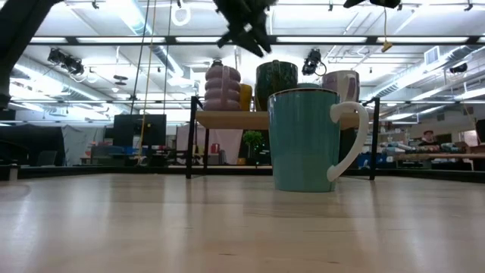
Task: Place coffee mugs
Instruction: Adjust the mugs on the shelf
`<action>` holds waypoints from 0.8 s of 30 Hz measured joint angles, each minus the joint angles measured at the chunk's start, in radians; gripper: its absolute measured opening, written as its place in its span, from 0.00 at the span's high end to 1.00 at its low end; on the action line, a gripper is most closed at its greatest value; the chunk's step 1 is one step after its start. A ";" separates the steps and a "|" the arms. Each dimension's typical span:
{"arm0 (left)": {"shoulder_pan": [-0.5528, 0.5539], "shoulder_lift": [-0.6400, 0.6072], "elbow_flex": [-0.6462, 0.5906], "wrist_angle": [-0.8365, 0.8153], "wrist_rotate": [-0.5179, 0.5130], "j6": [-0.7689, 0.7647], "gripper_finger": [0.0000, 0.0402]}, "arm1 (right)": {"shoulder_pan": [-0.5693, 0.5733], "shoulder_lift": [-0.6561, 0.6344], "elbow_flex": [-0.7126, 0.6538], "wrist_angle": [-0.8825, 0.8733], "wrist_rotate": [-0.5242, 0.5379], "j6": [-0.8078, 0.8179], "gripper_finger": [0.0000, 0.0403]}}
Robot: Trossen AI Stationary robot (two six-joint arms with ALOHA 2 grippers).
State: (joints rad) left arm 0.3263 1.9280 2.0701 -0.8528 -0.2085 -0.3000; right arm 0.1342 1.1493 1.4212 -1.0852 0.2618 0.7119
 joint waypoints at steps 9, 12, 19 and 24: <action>0.009 0.026 0.000 -0.005 -0.081 -0.071 0.69 | 0.007 0.010 0.000 0.005 0.000 0.012 0.69; 0.003 0.026 0.000 -0.009 -0.082 -0.032 0.69 | 0.008 0.012 0.000 0.007 -0.001 0.007 0.70; 0.001 0.040 0.000 -0.020 -0.043 -0.045 0.69 | -0.014 0.009 0.000 0.009 0.033 -0.031 0.70; -0.005 0.039 0.000 -0.021 -0.049 -0.043 0.69 | -0.097 0.043 0.000 0.054 0.062 -0.216 0.71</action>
State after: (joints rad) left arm 0.3214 1.9667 2.0705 -0.8739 -0.2573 -0.3428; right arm 0.0372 1.1919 1.4212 -1.0311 0.3241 0.4960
